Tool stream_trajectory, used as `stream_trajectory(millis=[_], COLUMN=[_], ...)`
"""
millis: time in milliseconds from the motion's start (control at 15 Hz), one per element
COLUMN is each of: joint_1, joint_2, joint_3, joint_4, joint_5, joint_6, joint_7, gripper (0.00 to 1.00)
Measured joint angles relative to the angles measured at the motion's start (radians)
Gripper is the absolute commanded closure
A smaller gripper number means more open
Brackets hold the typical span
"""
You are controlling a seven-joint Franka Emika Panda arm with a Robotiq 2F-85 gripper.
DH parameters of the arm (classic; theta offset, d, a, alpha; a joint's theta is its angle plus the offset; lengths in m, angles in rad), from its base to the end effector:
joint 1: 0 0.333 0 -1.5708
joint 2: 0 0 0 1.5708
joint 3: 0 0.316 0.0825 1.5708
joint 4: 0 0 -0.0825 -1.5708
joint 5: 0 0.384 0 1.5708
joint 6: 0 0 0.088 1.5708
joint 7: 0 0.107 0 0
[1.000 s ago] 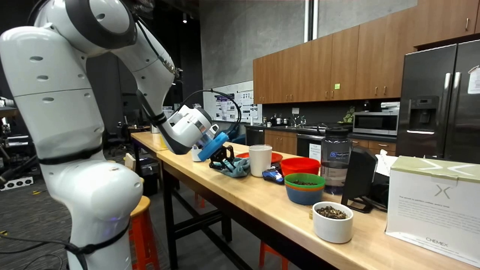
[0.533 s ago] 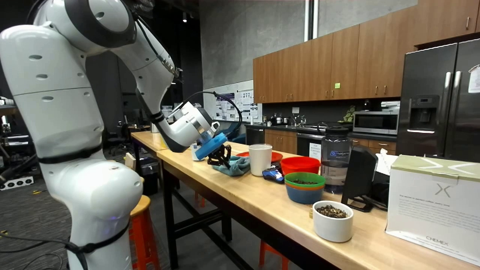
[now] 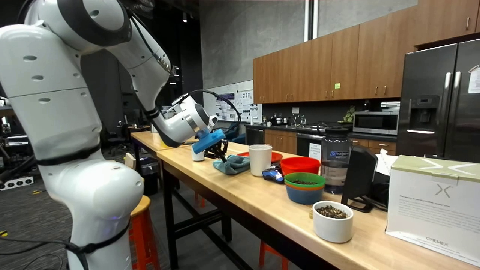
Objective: Unfold the blue towel
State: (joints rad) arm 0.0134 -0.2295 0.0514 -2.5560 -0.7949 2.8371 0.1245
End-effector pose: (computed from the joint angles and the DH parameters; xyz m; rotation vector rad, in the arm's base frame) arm 0.4596 0.0670 0.3939 2.5338 0.8497 0.7021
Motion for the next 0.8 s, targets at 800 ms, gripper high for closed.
stream_trajectory(millis=[800], joint_1=[0.001], joint_2=[-0.141], joint_3=[-0.035], joint_4=[0.002], joint_5=[0.025], joint_6=[0.068], joint_7=[-0.006], gripper=[1.00])
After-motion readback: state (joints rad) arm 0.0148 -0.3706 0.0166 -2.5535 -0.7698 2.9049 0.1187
